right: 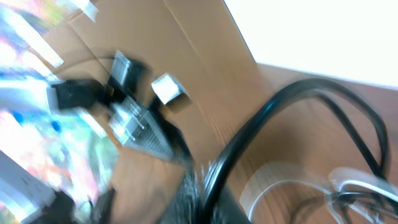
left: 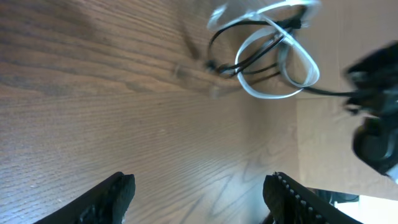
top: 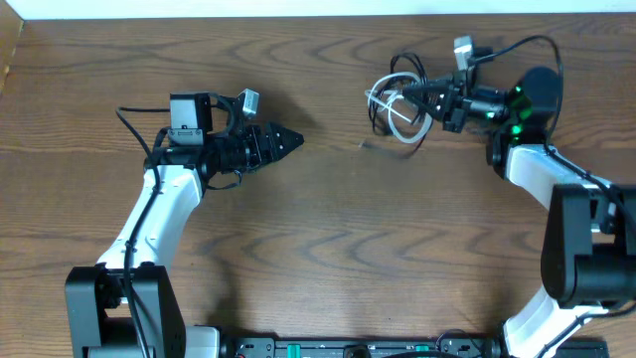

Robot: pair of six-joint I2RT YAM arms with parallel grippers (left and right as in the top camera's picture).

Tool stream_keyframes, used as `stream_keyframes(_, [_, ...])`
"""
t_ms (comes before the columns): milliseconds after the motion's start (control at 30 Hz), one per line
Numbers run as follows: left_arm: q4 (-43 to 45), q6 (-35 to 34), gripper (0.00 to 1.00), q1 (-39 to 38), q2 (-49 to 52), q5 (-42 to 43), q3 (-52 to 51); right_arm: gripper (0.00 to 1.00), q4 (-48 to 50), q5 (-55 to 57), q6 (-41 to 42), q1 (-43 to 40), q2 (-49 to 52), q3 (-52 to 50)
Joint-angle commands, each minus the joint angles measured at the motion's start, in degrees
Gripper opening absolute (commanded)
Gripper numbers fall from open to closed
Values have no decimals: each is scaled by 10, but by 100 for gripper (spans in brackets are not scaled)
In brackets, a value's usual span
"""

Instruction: Untangle cables

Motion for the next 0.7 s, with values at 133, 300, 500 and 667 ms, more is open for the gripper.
stream_keyframes(133, [-12, 12, 71, 0, -10, -40, -1, 1, 8, 19, 107, -19, -46, 5])
stream_keyframes(300, [-43, 11, 71, 0, -10, -86, -1, 1, -221, 59, -31, -23, -46, 5])
stream_keyframes(500, [-76, 5, 71, 0, -10, -138, -1, 1, -492, 224, -230, 3, -46, 5])
stream_keyframes(667, [-108, 1, 71, 0, -10, -212, -1, 1, -587, 314, -315, 57, -46, 5])
